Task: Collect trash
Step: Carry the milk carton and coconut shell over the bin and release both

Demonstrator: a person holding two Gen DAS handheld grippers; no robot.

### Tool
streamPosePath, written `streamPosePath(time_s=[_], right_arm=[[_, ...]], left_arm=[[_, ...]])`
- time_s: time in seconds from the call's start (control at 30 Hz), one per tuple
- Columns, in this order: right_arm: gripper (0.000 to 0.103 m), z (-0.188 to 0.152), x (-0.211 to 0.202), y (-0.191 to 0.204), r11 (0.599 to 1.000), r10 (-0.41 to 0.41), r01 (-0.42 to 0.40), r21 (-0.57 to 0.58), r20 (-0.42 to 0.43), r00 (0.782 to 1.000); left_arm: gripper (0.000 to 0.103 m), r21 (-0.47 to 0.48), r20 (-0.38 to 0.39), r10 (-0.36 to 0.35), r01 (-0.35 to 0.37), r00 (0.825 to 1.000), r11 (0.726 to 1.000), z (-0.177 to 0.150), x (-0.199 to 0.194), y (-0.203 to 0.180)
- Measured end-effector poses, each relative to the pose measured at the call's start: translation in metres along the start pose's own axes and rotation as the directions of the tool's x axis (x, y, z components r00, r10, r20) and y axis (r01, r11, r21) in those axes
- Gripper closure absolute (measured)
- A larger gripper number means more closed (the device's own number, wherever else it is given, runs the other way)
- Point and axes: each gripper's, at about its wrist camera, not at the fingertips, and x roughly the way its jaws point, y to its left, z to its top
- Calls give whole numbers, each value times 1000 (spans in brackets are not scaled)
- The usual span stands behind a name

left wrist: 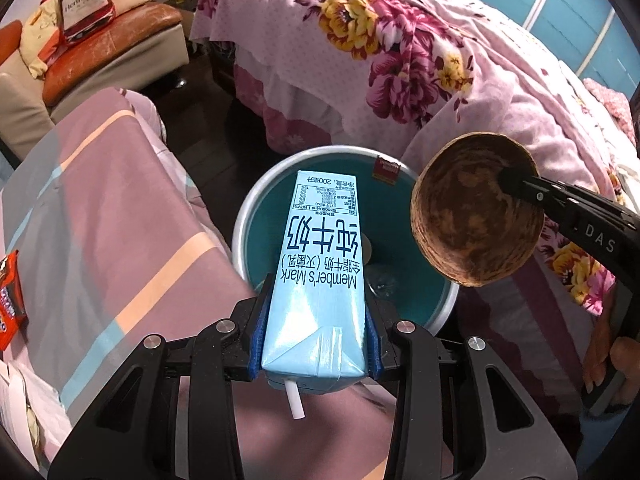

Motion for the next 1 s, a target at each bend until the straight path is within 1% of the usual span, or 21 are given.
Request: streamPosePath(time_s=[0.03,0.1,0.13,0.17,0.2,0.3,0.33,0.37,0.43,0.5,0.63,0.73,0.87,0.97,1.0], right_arm=[[96,0,1,-1,1000,-1,1,1,-2,1000],[96,-1,4,-2,1000,-5,5,2,-10,1000],[96,-1,5,-2,1000,-6,6,2,-13,1000],[96,-1,6,-3,1000,-7,7,1,-17,1000],[96,-1,8,-2,1000,-9,9,0,-21,1000],[96,-1,12,-1,1000,-10,10,-3,-29,1000],[96,-1,13,0,1000,-11,11,-4,-32,999],[96,-1,14,1,1000,-11,11,-5,-34,999],[96,0,16,2,1000,-11,11,-9,-37,999],[96,1,17,4,1000,-12,11,-13,-41,999],[96,2,22,7,1000,-18,16,-25,-53,998],[96,2,28,11,999,-24,22,-33,-70,997],[96,1,37,17,999,-22,19,-37,-96,995],[94,1,45,24,999,-20,14,-50,-126,992],[90,0,47,26,999,-18,11,-51,-132,991]], left_arm=[[64,0,-1,2,-2,1000,1000,0,1,0],[56,-1,4,9,-9,1000,1000,1,2,0],[45,0,11,11,-11,1000,1000,1,2,0],[37,1,25,22,-22,999,1000,1,0,-1],[35,1,36,35,-35,999,999,0,-1,-1],[33,-6,40,33,-33,999,999,0,-2,2],[29,-10,41,35,-35,999,999,0,-3,3],[22,-15,43,44,-43,998,999,0,-4,5],[15,-18,53,64,-63,997,998,-1,-8,7],[13,-23,69,83,-81,994,996,-3,-13,11],[11,-52,90,89,-85,992,995,-7,-24,22],[11,-89,98,80,-71,992,993,-10,-30,35],[10,-117,107,73,-60,992,991,-16,-36,46],[10,-139,108,62,-47,992,989,-20,-39,54],[10,-144,107,59,-43,992,989,-21,-39,57]])
